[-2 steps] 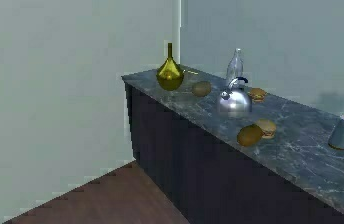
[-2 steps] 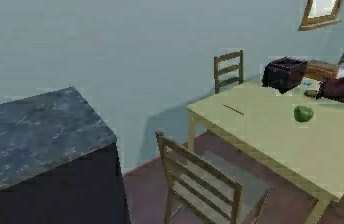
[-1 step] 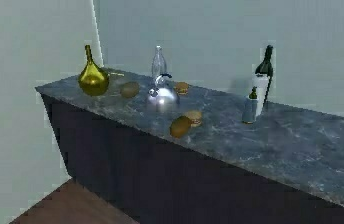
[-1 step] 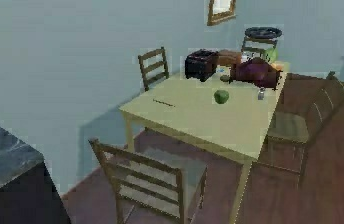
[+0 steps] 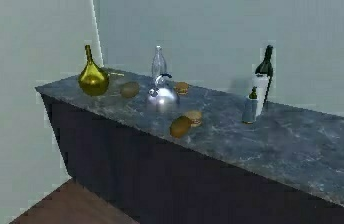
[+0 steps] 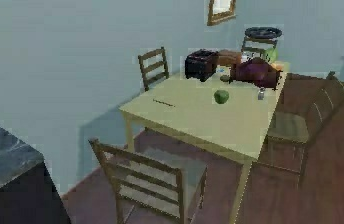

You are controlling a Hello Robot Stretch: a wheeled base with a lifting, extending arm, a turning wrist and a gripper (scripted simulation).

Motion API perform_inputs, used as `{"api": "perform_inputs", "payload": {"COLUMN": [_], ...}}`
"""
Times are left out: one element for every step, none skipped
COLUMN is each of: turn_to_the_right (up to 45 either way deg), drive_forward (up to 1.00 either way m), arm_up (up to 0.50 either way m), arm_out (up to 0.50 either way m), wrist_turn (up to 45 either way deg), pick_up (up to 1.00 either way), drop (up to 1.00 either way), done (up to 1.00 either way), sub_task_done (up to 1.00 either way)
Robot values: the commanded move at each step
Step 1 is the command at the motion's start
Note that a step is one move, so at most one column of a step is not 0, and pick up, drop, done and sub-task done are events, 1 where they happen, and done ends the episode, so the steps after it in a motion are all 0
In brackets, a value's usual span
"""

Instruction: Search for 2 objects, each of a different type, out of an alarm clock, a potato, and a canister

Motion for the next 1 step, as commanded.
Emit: {"api": "perform_inputs", "payload": {"turn_to_the_right": [-45.0], "drive_forward": [0.00], "arm_up": [0.00], "arm_out": [0.00], "wrist_turn": [0.0], "pick_up": [0.00], "drop": [0.00], "done": [0.00], "sub_task_done": [0.00]}}
